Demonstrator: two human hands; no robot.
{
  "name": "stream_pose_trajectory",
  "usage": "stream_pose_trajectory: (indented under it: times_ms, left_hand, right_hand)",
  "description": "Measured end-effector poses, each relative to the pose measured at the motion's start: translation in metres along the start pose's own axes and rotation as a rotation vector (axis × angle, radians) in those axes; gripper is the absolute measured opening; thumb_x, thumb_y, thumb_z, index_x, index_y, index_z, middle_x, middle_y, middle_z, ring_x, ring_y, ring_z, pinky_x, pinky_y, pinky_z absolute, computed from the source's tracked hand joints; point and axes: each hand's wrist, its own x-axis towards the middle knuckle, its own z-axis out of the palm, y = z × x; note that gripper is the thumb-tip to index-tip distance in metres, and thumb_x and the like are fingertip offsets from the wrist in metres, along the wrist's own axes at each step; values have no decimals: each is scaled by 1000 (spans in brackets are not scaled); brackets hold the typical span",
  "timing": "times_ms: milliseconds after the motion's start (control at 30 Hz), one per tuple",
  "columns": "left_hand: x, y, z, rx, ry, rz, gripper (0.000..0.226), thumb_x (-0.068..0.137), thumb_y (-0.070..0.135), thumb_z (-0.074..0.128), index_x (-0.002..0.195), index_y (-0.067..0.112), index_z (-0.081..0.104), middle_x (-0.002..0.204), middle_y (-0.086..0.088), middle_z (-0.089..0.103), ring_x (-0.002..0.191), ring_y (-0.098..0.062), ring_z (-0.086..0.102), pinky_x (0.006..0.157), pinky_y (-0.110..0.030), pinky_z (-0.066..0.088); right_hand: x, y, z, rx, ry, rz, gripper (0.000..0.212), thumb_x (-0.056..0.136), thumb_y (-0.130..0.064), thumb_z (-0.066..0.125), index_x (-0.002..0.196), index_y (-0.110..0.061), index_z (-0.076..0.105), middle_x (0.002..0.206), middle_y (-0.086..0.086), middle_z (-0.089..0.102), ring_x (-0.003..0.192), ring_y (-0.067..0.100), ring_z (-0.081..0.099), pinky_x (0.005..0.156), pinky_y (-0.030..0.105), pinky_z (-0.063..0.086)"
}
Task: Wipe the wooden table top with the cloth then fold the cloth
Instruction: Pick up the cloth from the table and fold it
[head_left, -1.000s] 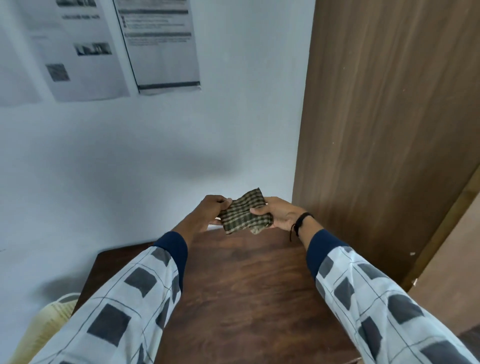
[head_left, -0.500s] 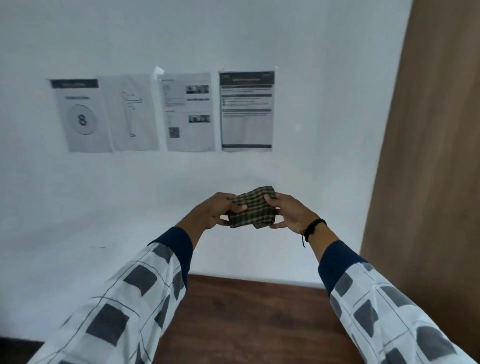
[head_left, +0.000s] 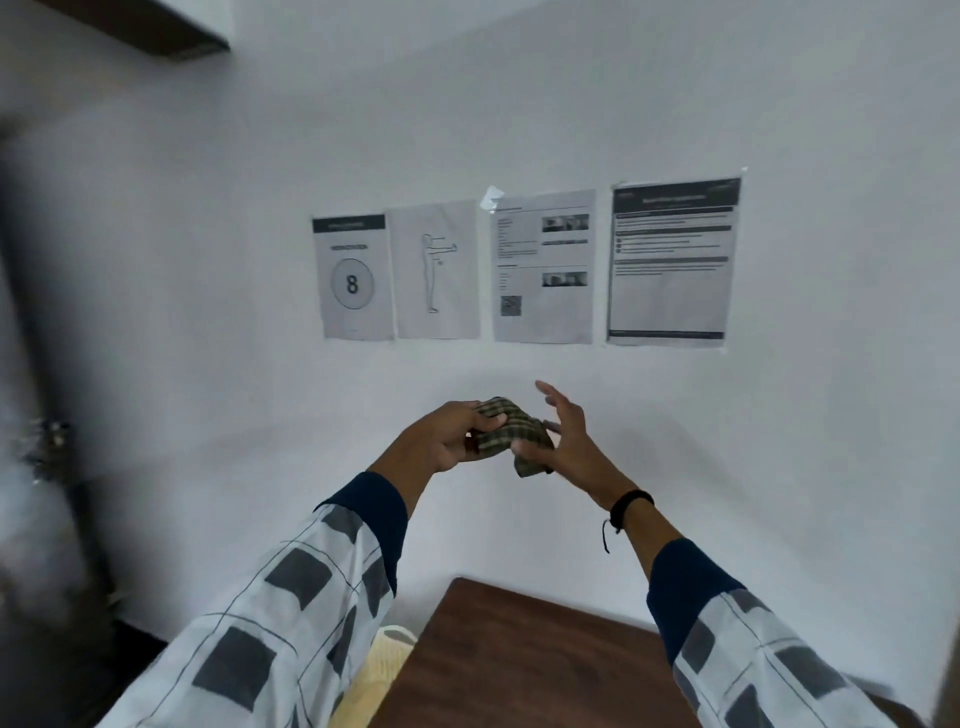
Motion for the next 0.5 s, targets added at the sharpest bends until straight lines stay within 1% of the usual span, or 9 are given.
stream_pose_trajectory:
  times_ms: [67,133,167,233,300,333,400,467,500]
  left_hand:
    - [-3,6,-24,-2,-6,-9,29,87,2,70,116,4,67,98,-8,73,87,-18,71,71,-28,58]
    - [-5,10,-47,24,1,-34,32,86,4,71,118,3,67,98,-9,72,87,-18,70,71,-27,58]
    - [-4,10,-58,23,10,-50,33,85,5,73,118,2,67,100,-10,71,88,-19,71,71,-27,58]
    - [-1,7,-74,-27,33,-76,30,83,6,76,112,0,70,103,-13,72,88,-22,72,72,-27,58]
    - [3,4,-86,-57,55,-85,28,81,11,79,105,-2,73,104,-16,72,88,-24,73,78,-30,59]
    - [6,2,-89,-17,73,-92,34,79,19,82,104,-2,73,102,-16,72,88,-24,73,81,-30,59]
    - [13,0,-93,150,127,-101,58,74,43,84,108,-2,71,100,-14,72,86,-23,72,85,-31,59]
    - [21,-1,-94,343,152,-83,76,71,66,76,118,8,66,112,-10,69,94,-22,70,87,-34,58]
    - [25,0,-94,418,140,-57,78,69,72,72,121,16,63,119,-6,66,103,-22,66,88,-36,57]
  right_hand:
    - [8,9,31,-138,-31,-128,87,75,-27,91,148,-37,44,149,-8,24,130,-7,42,100,20,50]
    - [16,17,59,-161,34,-212,72,78,-18,89,140,-30,55,146,-4,34,124,-5,50,98,18,49]
    - [20,19,70,-168,99,-249,59,83,-15,84,135,-28,61,141,-4,42,121,-5,51,95,17,47]
    - [28,20,85,-223,213,-283,34,94,-16,73,125,-28,70,125,-13,55,115,1,55,91,20,45]
    - [36,21,93,-237,240,-261,22,99,-17,63,114,-32,73,109,-20,62,97,7,65,83,22,50]
    - [41,21,95,-236,239,-233,22,100,-17,60,109,-33,72,105,-21,64,90,7,67,79,23,52]
    - [52,21,93,-253,239,-166,22,101,-17,56,106,-34,68,100,-24,67,87,1,66,76,20,50]
    - [68,22,84,-309,230,-102,20,100,-16,56,106,-30,69,102,-22,69,93,-1,63,80,19,46]
    - [77,23,77,-323,207,-76,19,98,-14,59,106,-26,71,104,-17,71,95,2,64,83,22,47]
